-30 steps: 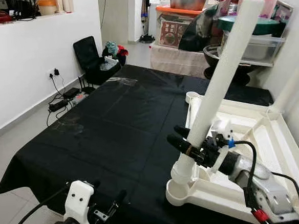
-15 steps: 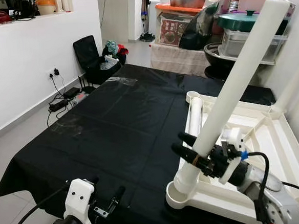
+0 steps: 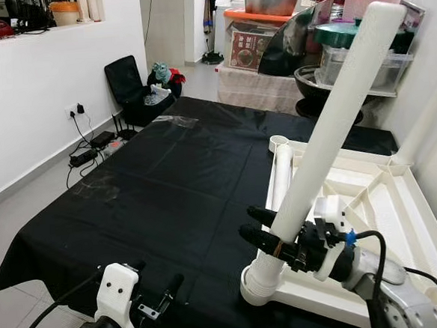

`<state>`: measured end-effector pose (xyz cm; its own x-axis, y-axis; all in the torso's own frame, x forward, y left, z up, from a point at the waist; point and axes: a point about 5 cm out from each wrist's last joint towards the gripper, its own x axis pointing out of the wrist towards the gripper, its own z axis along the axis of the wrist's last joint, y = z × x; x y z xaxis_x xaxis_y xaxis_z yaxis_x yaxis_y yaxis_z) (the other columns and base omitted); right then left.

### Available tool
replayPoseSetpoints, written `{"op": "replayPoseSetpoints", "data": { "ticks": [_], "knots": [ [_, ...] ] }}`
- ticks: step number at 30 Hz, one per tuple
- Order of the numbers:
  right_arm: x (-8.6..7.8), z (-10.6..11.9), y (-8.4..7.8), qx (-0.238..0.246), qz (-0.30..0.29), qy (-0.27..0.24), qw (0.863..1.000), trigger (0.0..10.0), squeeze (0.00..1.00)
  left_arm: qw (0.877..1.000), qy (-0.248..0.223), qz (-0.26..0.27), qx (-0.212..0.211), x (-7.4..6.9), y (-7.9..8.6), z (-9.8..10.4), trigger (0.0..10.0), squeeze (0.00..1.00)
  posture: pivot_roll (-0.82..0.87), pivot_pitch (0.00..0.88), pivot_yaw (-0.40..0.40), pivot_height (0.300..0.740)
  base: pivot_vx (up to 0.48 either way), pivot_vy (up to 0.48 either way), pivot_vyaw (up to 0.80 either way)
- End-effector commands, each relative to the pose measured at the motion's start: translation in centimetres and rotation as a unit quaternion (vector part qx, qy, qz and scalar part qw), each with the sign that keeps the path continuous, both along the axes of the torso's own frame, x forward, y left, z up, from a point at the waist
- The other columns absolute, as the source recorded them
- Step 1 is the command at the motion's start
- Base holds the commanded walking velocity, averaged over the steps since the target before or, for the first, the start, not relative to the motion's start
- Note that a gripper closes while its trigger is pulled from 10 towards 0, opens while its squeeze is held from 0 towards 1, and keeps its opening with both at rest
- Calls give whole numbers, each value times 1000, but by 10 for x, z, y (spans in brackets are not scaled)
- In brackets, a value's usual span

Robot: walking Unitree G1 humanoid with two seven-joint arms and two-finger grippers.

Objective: Building children table

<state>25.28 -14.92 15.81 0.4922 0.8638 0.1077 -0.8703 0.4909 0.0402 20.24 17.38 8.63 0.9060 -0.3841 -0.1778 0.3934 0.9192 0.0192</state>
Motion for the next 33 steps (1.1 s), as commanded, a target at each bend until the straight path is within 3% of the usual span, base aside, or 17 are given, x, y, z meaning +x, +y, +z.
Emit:
{"op": "replayPoseSetpoints", "data": {
  "ticks": [1, 11, 22, 28, 33],
  "knots": [
    [0, -24, 2, -24, -1, 53, 998, 10000, 0, 1000, -1, -1, -1, 0, -1, -1, 10000, 0, 128, 0, -82, 740, 0, 0, 0],
    [11, -34, 14, -47, 12, 55, 997, 10000, 0, 1000, -5, -2, -2, 3, -3, 4, 10000, 0, 149, 0, -100, 740, 0, 0, 0],
    [3, -41, -11, -67, -7, 70, 995, 10000, 0, 1000, 1, 1, -8, 2, -2, -2, 10000, 0, 128, 0, -92, 740, 0, 0, 0],
    [-5, -42, -18, -57, -18, 78, 995, 10000, 0, 1000, 4, 0, -9, 2, -1, -5, 10000, 0, 115, 0, -81, 740, 0, 0, 0],
    [-7, -45, -14, -52, -19, 82, 995, 10000, 0, 1000, 5, -2, -9, 2, -1, -6, 10000, 0, 115, 0, -80, 740, 0, 0, 0]
  ]
}}
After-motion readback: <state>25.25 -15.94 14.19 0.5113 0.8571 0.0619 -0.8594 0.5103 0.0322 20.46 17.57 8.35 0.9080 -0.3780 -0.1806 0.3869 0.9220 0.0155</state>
